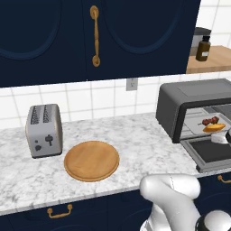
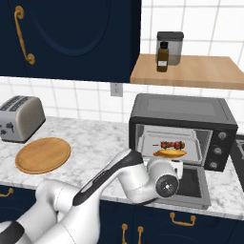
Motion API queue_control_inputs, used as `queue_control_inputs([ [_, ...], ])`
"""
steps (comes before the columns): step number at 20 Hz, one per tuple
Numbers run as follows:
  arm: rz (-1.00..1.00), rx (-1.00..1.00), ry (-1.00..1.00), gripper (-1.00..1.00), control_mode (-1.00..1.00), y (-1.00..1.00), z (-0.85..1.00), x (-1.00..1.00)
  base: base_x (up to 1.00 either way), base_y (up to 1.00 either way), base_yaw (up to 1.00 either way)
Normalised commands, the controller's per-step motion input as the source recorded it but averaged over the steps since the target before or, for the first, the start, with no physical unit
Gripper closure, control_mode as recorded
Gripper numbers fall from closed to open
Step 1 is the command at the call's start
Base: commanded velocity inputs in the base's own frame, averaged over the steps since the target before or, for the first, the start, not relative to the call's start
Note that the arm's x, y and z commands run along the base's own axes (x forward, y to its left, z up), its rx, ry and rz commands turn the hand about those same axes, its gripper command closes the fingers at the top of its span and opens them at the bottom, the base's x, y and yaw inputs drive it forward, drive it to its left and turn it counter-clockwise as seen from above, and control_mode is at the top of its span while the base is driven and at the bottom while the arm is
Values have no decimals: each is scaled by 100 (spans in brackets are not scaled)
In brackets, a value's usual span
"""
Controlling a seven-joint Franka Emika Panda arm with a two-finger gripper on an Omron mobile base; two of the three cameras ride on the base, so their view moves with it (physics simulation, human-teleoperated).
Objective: Pick up the kebab skewer and baguette bread, and place them inside the toaster oven. Close the toaster oven door and start by setting the timer.
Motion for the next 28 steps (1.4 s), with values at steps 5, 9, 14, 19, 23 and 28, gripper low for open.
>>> queue_control_inputs([
  [5, 0, 0, 0, -100, -100, 0, 0, 0, 0, 0, 0],
  [9, 0, 0, 0, -100, -100, 0, 0, 0, 0, 0, 0],
  [14, 0, 0, 0, -100, -100, -25, 0, 0, 0, 0, 0],
  [19, 0, 0, 0, -100, -100, -32, 0, 0, 0, 0, 0],
  [23, 0, 0, 1, -100, -100, -5, -1, 10, 0, 0, 0],
  [28, 0, 0, 0, -100, -100, 0, -9, 6, 0, 0, 0],
])
